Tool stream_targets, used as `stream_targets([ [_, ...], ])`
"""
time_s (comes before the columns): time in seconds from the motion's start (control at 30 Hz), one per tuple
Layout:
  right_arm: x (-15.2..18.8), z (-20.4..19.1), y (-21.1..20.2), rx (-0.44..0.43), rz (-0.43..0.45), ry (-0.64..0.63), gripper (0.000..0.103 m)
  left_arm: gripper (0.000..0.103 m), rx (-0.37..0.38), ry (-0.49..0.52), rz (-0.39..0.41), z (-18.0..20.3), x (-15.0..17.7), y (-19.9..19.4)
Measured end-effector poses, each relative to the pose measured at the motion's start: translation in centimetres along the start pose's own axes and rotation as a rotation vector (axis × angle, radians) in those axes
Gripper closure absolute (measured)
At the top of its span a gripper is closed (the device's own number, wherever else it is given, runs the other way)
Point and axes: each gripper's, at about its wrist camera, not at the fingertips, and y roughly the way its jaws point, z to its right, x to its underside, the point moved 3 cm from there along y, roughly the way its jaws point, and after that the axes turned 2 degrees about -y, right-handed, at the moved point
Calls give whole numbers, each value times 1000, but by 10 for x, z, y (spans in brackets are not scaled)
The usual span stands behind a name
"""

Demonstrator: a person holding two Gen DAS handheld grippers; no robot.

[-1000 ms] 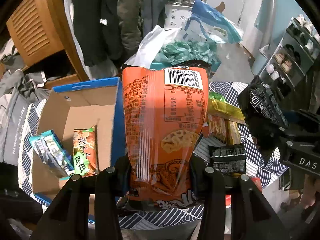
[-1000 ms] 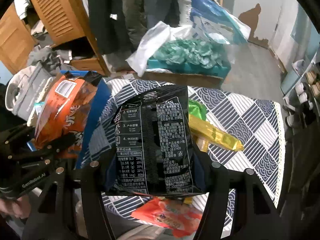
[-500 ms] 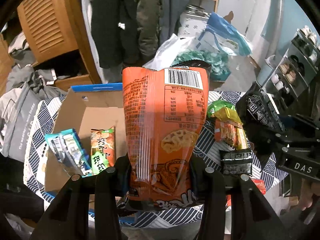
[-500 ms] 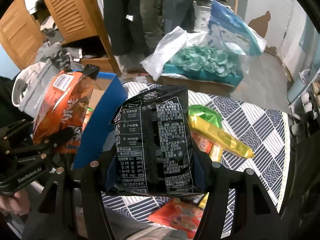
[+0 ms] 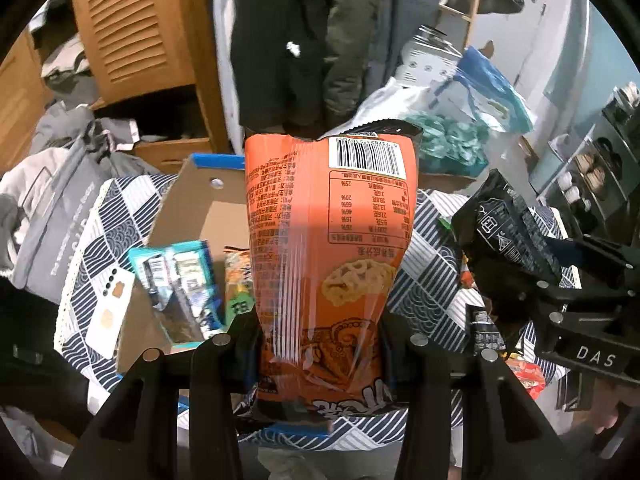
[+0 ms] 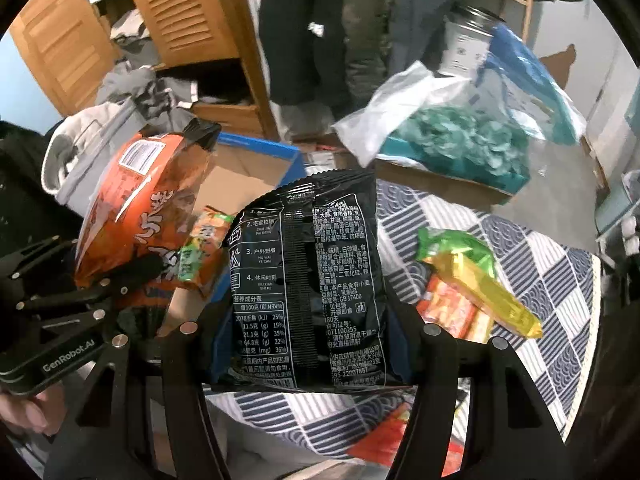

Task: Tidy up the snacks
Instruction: 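Carry the orange bag and black packet into the cardboard box with both grippers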

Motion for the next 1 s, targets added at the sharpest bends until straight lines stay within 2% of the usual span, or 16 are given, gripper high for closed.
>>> stream_targets([
  [0.4, -23, -60, 28, -56, -24, -47, 40, 57, -43, -87, -17, -57, 9, 8],
  [0.63, -29, -83, 53, -86, -62, -46, 40, 57, -65, -142, -55, -83, 16, 23],
  [1.0, -37, -107, 88, -89, -105, -62, 40, 57, -85, -185, -90, -101, 24, 38],
])
